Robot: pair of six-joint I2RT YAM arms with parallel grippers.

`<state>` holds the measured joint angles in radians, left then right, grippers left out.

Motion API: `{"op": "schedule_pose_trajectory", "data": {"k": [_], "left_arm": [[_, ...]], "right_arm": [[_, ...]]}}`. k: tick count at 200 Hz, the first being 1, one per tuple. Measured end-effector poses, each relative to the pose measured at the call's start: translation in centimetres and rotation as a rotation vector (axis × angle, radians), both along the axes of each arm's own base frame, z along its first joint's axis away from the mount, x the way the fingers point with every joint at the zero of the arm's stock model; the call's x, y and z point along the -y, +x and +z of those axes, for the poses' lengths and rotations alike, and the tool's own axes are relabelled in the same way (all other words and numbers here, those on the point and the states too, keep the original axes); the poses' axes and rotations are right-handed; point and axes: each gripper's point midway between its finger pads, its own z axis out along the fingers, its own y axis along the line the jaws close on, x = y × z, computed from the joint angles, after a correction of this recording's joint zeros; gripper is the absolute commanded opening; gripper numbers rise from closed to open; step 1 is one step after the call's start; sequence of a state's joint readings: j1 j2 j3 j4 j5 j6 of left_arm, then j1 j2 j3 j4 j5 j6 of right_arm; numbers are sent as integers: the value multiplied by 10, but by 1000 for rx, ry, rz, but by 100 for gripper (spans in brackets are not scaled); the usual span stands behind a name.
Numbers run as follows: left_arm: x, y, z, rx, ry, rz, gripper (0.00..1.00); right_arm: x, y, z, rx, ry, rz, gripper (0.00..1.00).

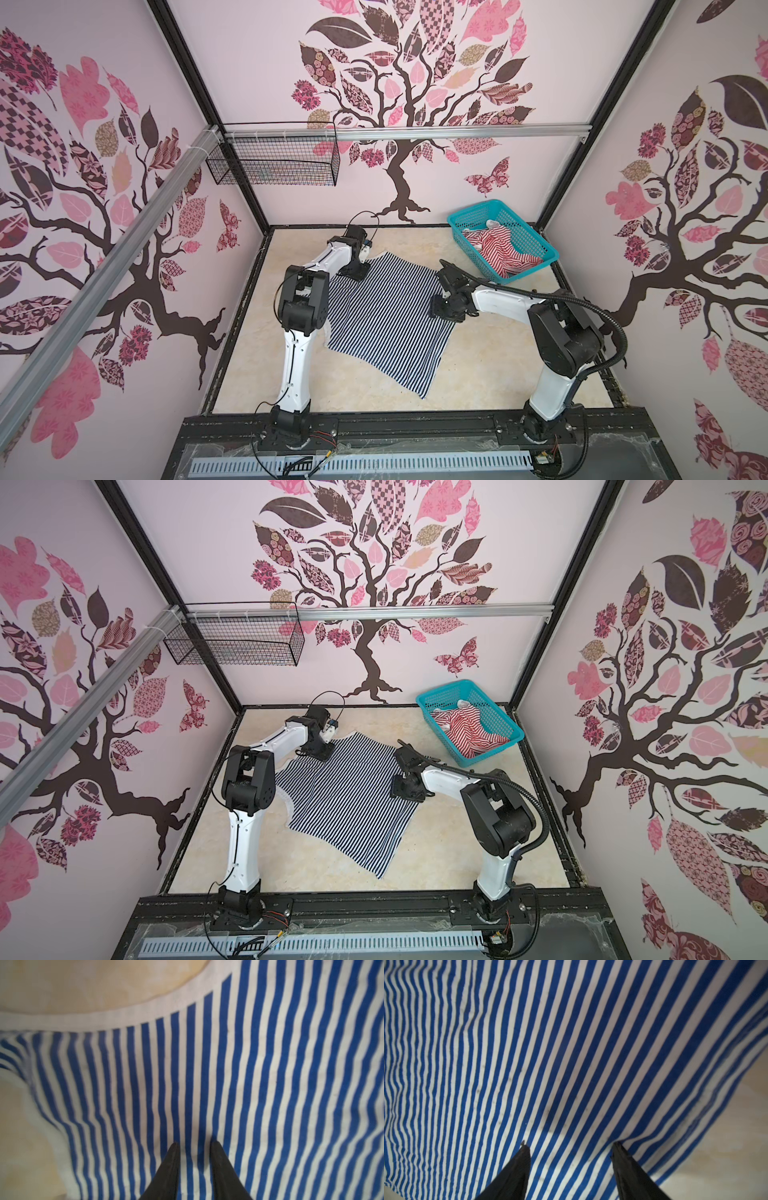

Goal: Fold and stack the tank tops

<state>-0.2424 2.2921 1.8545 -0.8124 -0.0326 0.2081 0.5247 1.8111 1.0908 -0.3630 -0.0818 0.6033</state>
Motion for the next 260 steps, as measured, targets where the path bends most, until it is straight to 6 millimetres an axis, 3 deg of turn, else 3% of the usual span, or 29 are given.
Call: {"op": "schedule_pose_trajectory", "data": {"k": [32, 83, 114, 133, 156, 172, 189, 215, 234, 260], "left_arm": [[-8, 3, -1, 0, 29, 14, 30], [-18, 26, 0, 18, 70, 53, 30], [-20, 21, 3, -6, 64, 76, 30], [-21, 11, 2, -33, 53, 89, 30], [-25, -20, 10, -64, 44, 97, 31], [-28, -39, 33, -39, 29, 98, 32], [-29, -54, 67, 38, -1, 86, 32], [-26, -83, 113, 161, -53, 16, 32], [-20, -112, 113, 187, -44, -65, 33], [-16, -152, 74, 130, -7, -159, 33]], "right_arm": [[3, 15, 0, 14, -1, -13, 66], [39, 77, 2, 42, -12, -79, 66], [45, 111, 4, 47, -33, -66, 67], [42, 114, 5, 48, -32, -42, 68], [39, 101, 6, 38, -15, -14, 70], [40, 79, 15, 32, -5, -1, 71], [38, 54, 39, 66, 1, 19, 72], [20, 14, 93, 188, 51, 66, 72], [14, -22, 109, 234, 106, 87, 71], [26, -64, 81, 172, 153, 46, 70]]}}
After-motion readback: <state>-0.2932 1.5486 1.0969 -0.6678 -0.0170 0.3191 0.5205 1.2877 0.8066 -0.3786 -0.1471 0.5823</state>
